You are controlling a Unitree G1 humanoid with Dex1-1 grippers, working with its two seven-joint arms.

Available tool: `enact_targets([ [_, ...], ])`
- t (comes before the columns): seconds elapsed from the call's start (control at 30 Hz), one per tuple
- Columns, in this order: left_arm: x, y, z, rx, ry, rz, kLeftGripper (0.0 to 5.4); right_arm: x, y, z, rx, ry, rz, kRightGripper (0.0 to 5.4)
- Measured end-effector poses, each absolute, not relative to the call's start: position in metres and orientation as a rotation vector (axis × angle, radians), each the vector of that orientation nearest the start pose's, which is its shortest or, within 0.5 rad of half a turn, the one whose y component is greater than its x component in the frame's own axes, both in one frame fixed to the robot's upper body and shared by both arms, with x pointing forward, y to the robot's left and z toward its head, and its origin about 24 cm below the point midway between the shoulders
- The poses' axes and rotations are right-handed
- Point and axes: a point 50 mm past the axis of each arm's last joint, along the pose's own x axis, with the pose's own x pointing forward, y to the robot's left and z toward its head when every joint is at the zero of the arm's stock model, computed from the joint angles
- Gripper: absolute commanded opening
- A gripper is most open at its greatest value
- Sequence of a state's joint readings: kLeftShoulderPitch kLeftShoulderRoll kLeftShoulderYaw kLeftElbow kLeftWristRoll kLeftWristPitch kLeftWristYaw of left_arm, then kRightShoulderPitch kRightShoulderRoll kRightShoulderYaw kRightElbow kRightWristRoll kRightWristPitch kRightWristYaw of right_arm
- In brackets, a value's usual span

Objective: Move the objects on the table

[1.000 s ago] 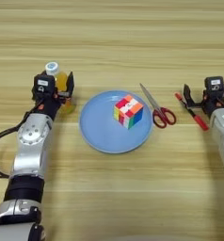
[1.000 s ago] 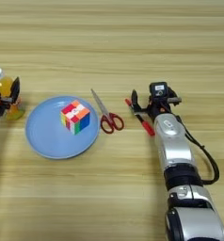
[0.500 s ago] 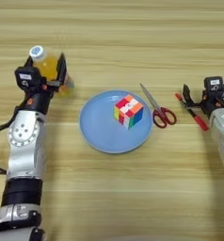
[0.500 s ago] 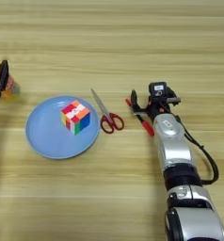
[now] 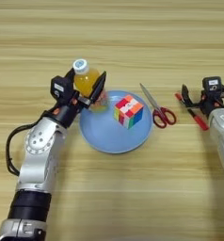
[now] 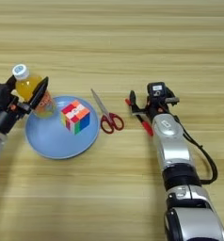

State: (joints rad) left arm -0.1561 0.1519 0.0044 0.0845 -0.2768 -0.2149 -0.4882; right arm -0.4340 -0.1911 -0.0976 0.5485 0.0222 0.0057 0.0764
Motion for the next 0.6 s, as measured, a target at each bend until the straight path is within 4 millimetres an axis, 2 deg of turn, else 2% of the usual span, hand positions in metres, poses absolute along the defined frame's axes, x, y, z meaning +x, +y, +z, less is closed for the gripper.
enact_targets([
  [0.6,0.27,0.1444,0.0805,0.017,-0.259,-0.55,3.5,0.3322,-0.1913,0.0445,-0.129,0.122,0.015,5.4],
])
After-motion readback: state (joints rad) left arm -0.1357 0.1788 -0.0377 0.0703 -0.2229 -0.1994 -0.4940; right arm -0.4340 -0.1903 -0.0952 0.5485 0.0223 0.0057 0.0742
